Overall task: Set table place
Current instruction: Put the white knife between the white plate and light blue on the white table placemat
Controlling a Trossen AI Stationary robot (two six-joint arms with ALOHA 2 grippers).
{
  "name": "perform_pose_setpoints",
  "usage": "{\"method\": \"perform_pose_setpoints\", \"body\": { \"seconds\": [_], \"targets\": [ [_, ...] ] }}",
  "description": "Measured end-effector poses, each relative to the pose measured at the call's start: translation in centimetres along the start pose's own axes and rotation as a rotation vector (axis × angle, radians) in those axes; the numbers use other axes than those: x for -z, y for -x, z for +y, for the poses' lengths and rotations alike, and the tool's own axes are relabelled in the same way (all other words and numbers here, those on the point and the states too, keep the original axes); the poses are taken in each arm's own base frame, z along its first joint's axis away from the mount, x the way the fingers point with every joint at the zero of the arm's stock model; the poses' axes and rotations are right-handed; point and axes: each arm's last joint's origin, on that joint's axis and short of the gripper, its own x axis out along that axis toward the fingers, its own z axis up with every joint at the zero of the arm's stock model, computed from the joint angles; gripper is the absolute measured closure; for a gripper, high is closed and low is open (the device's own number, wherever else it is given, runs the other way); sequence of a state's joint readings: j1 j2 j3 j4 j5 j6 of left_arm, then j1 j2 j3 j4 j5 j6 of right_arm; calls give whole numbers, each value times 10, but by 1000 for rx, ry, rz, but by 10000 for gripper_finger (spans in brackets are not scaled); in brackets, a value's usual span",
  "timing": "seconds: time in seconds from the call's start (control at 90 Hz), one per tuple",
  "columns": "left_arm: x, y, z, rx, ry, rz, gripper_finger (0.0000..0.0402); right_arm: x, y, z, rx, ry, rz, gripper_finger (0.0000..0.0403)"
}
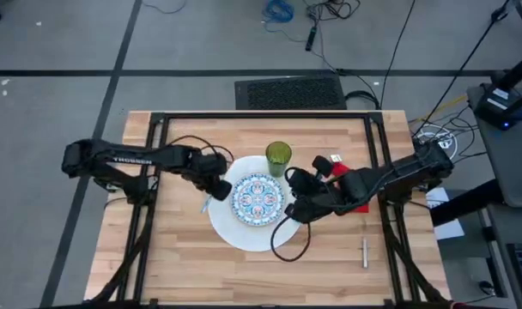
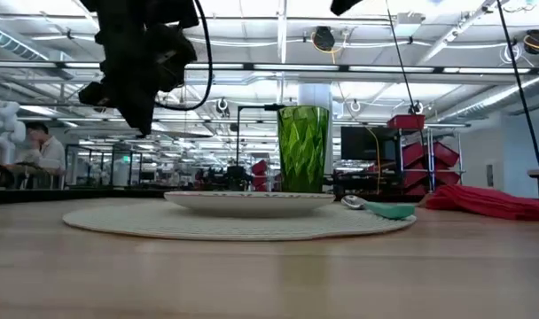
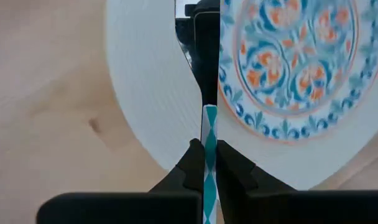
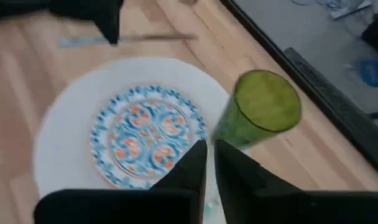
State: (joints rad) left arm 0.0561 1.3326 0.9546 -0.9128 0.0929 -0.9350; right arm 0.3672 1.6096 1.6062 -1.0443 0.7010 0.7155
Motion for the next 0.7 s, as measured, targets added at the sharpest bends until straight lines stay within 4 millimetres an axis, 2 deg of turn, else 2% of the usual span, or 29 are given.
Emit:
{"method": "perform_pose_setpoints", "body": {
  "seconds": [0.2,0.4,0.511,0.7],
  "targets": [
    [22,-6,-14,-26,-75,26,402,0,7,11,-61,-18,-46,385],
    [52,-7,-30,-20,15,34,402,5,14,18,-88,110,-62,385],
    [70,-8,-35,-34,121,42,402,4,14,18,-84,219,-71,385],
    [102,-12,-46,-32,353,-53,398,7,16,19,-83,373,-63,385]
  ]
}}
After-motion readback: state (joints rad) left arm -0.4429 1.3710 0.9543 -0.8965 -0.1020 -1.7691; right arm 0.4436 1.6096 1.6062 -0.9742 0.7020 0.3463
